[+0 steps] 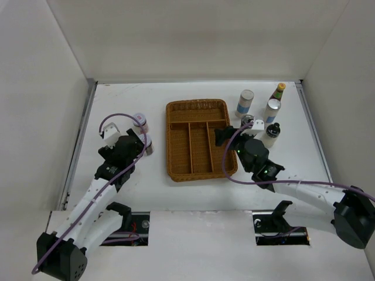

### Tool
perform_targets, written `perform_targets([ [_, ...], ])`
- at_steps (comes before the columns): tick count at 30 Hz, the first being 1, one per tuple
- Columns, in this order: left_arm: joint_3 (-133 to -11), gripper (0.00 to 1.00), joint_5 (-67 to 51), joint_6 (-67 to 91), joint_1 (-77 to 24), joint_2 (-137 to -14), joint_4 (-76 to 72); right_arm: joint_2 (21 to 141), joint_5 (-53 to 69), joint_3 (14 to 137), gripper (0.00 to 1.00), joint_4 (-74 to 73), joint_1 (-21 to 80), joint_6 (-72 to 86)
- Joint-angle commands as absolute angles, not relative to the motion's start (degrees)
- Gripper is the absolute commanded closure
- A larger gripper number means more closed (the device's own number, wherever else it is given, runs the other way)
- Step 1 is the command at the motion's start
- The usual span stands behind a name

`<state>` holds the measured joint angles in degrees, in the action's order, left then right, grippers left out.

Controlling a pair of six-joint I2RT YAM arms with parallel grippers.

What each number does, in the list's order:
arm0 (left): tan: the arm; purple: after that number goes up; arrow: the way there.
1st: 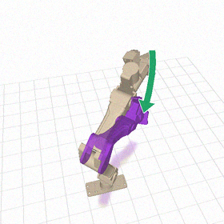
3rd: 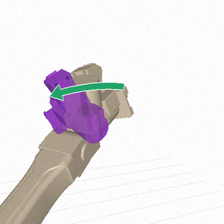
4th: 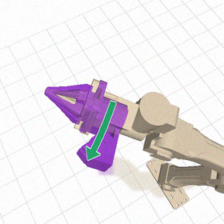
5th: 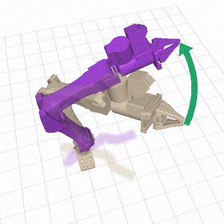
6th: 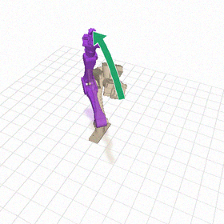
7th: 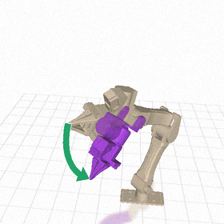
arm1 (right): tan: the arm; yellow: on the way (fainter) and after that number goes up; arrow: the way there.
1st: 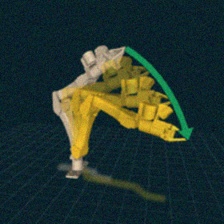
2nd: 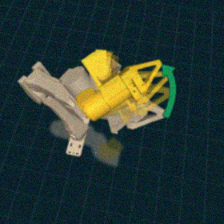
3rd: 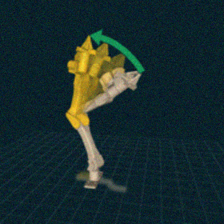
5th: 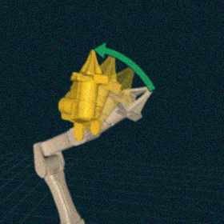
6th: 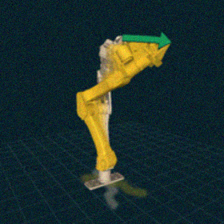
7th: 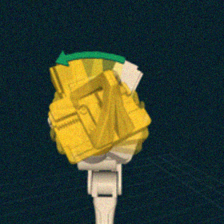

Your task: Organize the condiment bottles

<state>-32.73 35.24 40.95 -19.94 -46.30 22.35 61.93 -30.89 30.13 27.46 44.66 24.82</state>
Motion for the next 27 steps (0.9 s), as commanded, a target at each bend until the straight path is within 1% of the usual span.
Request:
perform_targets([
  [1,-32.09,0.0,34.46,41.48,-20.17,-44.83,21.8,62.22,-30.76,30.32,0.0,30.23,44.69,23.91],
  [7,-28.3,0.0,32.52,38.15,-21.13,-36.75,16.53,63.02,-30.5,30.32,0.0,30.23,44.69,23.91],
  [11,-28.13,0.0,33.92,35.96,-23.68,-35.77,14.34,63.11,-29.01,30.23,0.0,30.32,44.69,23.91],
  [12,-27.86,0.0,34.27,35.51,-24.82,-35.51,13.46,62.84,-27.87,30.23,0.14,30.41,44.69,24.17],
  [13,-27.51,0.0,34.97,35.25,-26.05,-35.33,12.32,62.67,-26.9,30.15,0.39,30.67,44.69,24.34],
  [14,-27.07,0.0,35.33,34.64,-27.28,-35.42,10.91,62.49,-26.55,30.15,0.59,30.85,44.86,24.43],
  [15,-26.81,0.0,35.33,33.85,-28.33,-36.12,9.07,62.49,-26.37,30.23,0.71,30.41,44.87,24.52],
  [16,-26.98,0.0,35.68,33.05,-29.21,-37.43,8.27,62.75,-26.28,30.41,0.77,30.06,44.87,24.52],
  [17,-27.42,0.01,36.12,32.61,-29.74,-38.57,8.0,63.1,-26.02,30.5,0.77,29.8,44.87,24.61],
  [18,-28.03,0.21,36.82,32.0,-30.79,-40.5,8.0,63.54,-26.02,30.67,0.75,29.71,44.87,24.78],
  [19,-28.21,0.36,37.78,31.82,-31.59,-41.65,7.91,63.98,-25.84,30.76,0.67,29.71,44.87,24.79],
  [20,-28.3,0.39,38.75,31.73,-32.2,-42.7,7.82,64.25,-25.75,30.94,0.54,29.71,44.87,24.61],
  [21,-28.56,0.38,39.37,31.64,-32.47,-43.67,7.91,64.51,-25.66,31.02,0.42,29.88,44.87,24.52],
  [22,-29.0,0.31,39.72,31.29,-32.47,-45.07,8.0,64.77,-25.58,31.03,0.25,30.14,44.87,24.35],
  [23,-29.44,0.21,39.38,30.85,-32.13,-46.91,7.82,65.21,-25.4,31.03,0.15,30.32,44.87,24.35],
  [24,-29.97,0.13,39.2,30.5,-31.77,-49.11,7.82,65.65,-25.05,31.11,0.09,30.41,44.87,24.43],
  [25,-30.23,0.1,39.2,30.41,-31.77,-51.22,7.47,66.0,-24.61,31.29,0.06,30.41,44.87,24.43],
  [27,-30.58,0.09,39.81,30.41,-31.51,-54.91,5.99,66.36,-23.73,31.55,0.04,30.41,44.95,24.35],
])
